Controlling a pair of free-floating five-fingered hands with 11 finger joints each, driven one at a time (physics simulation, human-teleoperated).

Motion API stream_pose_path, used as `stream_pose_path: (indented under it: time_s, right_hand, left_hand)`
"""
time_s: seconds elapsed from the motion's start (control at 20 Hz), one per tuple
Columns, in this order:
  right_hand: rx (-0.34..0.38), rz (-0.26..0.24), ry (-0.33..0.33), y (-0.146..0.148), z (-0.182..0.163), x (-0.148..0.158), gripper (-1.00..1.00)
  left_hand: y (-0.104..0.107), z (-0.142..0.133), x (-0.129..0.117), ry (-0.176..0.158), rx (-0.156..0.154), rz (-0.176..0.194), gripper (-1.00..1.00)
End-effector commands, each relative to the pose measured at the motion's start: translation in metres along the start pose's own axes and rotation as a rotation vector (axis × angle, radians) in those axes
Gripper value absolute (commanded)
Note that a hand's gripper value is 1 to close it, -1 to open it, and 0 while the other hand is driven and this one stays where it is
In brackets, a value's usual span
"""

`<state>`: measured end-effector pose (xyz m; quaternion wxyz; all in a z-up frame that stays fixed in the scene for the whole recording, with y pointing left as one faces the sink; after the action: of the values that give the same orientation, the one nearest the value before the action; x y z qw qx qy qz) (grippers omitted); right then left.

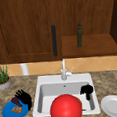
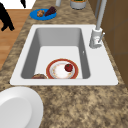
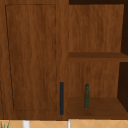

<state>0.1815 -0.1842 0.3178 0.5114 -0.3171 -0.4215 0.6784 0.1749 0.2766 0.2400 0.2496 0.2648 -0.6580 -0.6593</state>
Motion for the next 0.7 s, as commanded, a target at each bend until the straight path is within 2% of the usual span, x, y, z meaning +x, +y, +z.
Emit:
stream_pose_path:
  time_s: [0.0, 0.05, 0.1, 0.25, 0.4, 0.65]
  right_hand:
    - [0.000, 0.000, 0.000, 0.000, 0.000, 0.000, 0.00]
    - [0.000, 0.000, 0.000, 0.000, 0.000, 0.000, 0.00]
    - [0.000, 0.000, 0.000, 0.000, 0.000, 0.000, 0.00]
    - [0.000, 0.000, 0.000, 0.000, 0.000, 0.000, 0.00]
    - [0.000, 0.000, 0.000, 0.000, 0.000, 0.000, 0.00]
    - [0.000, 0.000, 0.000, 0.000, 0.000, 0.000, 0.00]
  left_hand:
    - [-0.019, 0.012, -0.003, -0.016, -0.041, 0.045, -1.00]
    - [-0.025, 0.017, -0.007, -0.012, -0.037, 0.042, -1.00]
    - [-0.030, 0.018, -0.010, -0.016, -0.049, 0.049, -1.00]
    - [-0.030, 0.029, -0.022, -0.033, -0.096, 0.110, -1.00]
    - [-0.031, 0.035, -0.027, -0.031, -0.116, 0.168, -1.00]
    - [-0.032, 0.048, -0.038, -0.029, -0.164, 0.240, -1.00]
